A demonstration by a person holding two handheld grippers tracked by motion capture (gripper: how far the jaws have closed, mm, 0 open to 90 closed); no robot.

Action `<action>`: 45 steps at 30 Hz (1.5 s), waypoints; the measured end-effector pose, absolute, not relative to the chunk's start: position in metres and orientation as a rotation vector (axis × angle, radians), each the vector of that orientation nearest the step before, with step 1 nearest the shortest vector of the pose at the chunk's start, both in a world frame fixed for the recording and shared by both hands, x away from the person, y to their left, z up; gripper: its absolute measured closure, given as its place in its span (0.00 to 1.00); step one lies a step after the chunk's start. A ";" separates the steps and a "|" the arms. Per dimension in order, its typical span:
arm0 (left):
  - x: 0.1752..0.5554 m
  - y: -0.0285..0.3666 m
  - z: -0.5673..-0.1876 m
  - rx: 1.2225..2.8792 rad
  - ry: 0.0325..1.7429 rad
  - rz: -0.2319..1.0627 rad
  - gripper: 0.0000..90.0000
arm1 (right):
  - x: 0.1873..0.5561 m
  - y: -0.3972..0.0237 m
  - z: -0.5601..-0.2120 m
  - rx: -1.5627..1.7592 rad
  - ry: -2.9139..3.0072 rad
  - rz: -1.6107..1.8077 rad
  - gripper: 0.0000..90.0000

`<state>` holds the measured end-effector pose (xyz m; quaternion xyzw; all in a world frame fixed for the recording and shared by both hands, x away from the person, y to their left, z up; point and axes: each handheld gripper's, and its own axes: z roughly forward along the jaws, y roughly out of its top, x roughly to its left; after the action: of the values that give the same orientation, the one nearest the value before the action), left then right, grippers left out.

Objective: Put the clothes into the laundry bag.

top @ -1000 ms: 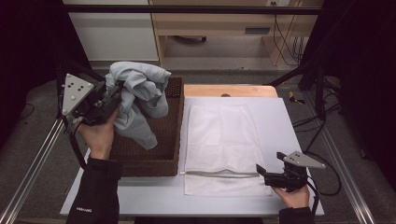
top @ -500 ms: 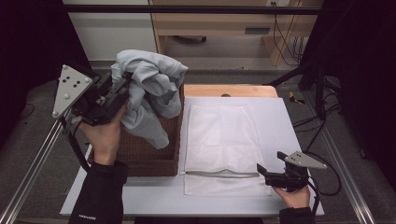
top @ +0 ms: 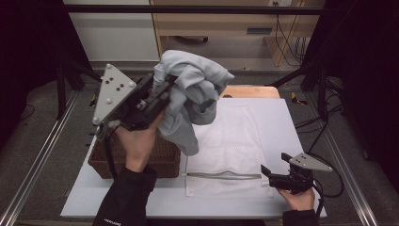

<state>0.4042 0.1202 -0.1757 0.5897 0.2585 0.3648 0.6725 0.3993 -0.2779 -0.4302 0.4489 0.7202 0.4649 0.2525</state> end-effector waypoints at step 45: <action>0.465 -0.050 -0.411 2.068 0.689 0.333 0.37 | 0.389 -0.310 -0.421 1.300 1.819 1.253 0.13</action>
<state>0.4652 -0.0497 -0.4113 0.8369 0.2787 0.1346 0.4515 0.3886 -0.3098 -0.4215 0.4861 0.6803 0.4687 0.2850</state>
